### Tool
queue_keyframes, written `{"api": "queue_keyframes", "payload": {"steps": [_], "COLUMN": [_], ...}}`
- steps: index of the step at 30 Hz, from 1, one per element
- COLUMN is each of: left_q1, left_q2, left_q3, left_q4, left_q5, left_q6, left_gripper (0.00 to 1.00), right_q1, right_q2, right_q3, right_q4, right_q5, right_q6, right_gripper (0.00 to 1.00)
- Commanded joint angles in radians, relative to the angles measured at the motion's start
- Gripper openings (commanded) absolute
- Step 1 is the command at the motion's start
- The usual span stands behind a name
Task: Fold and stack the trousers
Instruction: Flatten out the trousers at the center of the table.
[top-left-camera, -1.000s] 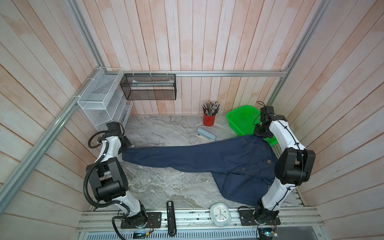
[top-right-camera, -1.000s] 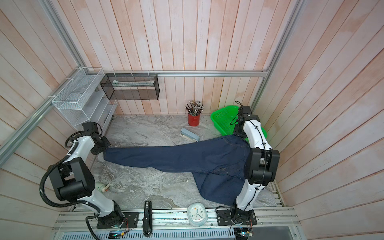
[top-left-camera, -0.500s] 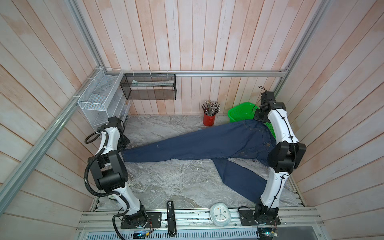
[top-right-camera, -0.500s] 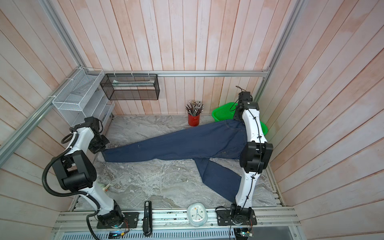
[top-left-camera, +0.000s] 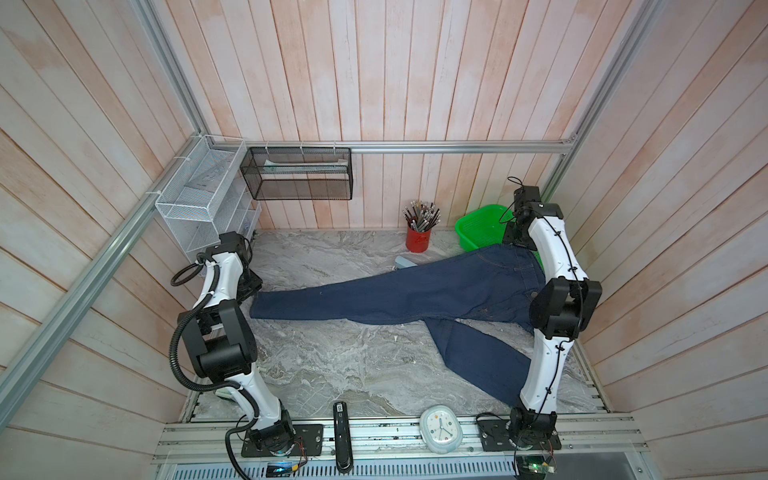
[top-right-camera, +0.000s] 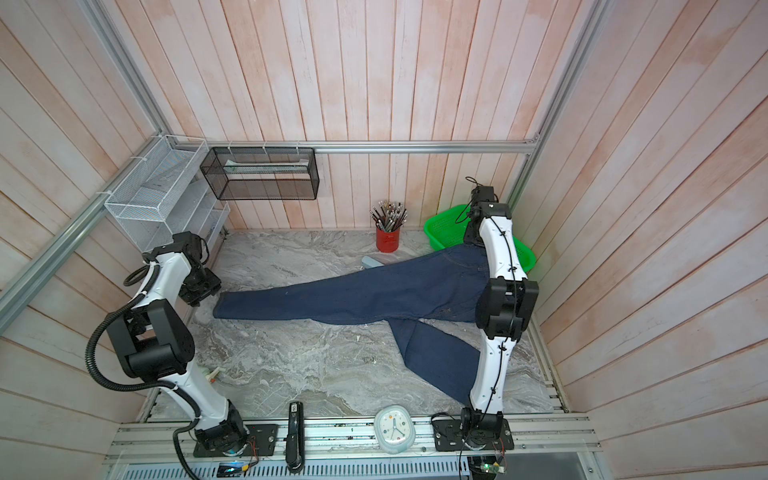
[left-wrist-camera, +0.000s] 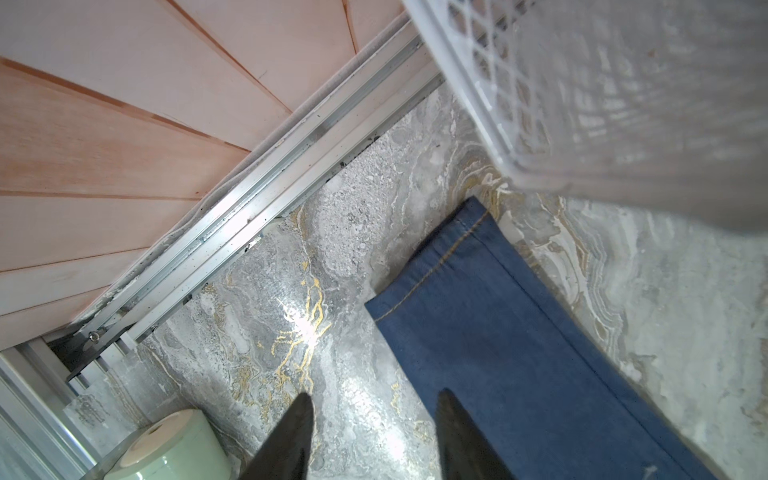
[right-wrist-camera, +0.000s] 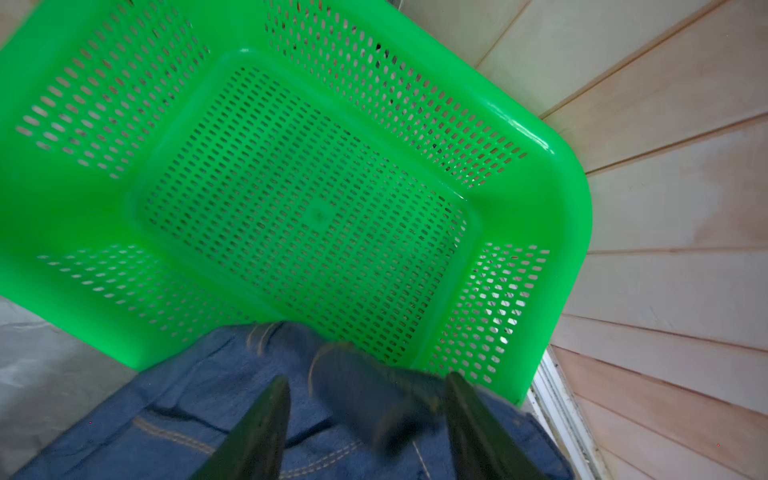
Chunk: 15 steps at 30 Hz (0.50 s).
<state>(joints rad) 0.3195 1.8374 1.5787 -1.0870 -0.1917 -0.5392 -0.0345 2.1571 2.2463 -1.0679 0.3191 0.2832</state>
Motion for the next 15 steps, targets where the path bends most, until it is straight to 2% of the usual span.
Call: {"api": "queue_keyframes", "payload": {"steps": [1, 5, 6, 8, 11, 15], "left_q1": [-0.058, -0.116, -0.149, -0.238, -0.435, -0.759], "left_q2": [-0.018, -0.168, -0.21, -0.291, -0.381, -0.428], "left_q3": [0.025, -0.015, -0.03, -0.069, -0.144, -0.249], "left_q4": [0.383, 0.393, 0.391, 0.401, 0.425, 0.45], "left_q5": [0.111, 0.125, 0.12, 0.125, 0.162, 0.188], "left_q6": [0.23, 0.248, 0.254, 0.268, 0.261, 0.172], "left_gripper": [0.59, 0.63, 0.64, 0.64, 0.64, 0.64], "right_q1": [0.043, 0.11, 0.126, 0.148, 0.174, 0.176], "right_q2": [-0.103, -0.229, -0.27, -0.363, -0.519, -0.676], "right_q3": [0.085, 0.057, 0.024, -0.067, -0.259, -0.464], "right_q4": [-0.069, -0.093, -0.084, -0.048, 0.073, 0.187], "right_q5": [0.048, 0.107, 0.113, 0.114, 0.085, 0.084], "right_q6": [-0.003, -0.003, -0.002, 0.007, 0.028, 0.072], "right_gripper": [0.74, 0.87, 0.9, 0.9, 0.9, 0.9]}}
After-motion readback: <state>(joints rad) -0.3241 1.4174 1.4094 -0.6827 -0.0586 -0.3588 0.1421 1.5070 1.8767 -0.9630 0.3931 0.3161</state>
